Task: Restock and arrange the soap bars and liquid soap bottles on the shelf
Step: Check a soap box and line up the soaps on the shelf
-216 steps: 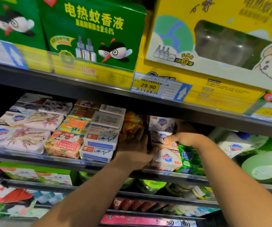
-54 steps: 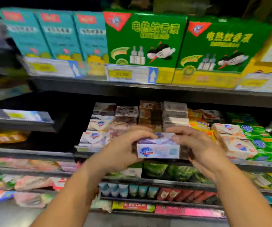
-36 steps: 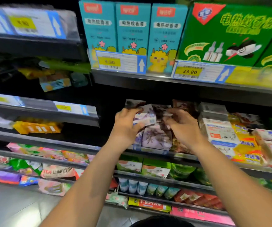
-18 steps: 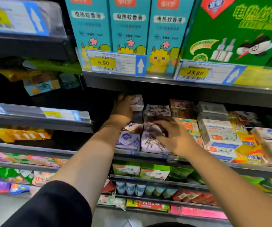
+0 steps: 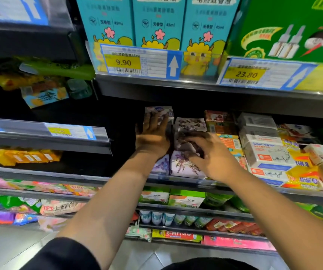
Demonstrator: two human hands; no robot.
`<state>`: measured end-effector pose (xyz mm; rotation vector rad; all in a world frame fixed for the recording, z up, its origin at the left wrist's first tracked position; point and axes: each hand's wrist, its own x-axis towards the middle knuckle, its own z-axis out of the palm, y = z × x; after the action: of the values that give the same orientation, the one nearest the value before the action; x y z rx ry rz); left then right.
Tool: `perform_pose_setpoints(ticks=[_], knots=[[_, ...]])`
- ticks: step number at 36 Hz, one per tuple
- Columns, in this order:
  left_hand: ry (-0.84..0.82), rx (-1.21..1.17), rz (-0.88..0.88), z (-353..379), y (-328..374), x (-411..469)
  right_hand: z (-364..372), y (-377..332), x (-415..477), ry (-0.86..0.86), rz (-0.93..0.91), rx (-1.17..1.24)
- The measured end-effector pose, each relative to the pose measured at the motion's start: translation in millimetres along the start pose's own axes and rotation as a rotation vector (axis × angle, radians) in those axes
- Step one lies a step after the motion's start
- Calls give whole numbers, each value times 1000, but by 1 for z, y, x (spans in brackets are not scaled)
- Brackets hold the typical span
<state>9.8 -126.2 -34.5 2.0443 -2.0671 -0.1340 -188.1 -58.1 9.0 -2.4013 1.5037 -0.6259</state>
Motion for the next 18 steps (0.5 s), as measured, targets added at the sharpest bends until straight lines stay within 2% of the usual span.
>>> perform_pose_setpoints(ticks=[14,18], knots=[[-123,-114,26,-14,-5,5,-5,-6,1,-35,62,-23],[-49,-56,-23,-29,4,-9,-9,-9,4,-84,60,-30]])
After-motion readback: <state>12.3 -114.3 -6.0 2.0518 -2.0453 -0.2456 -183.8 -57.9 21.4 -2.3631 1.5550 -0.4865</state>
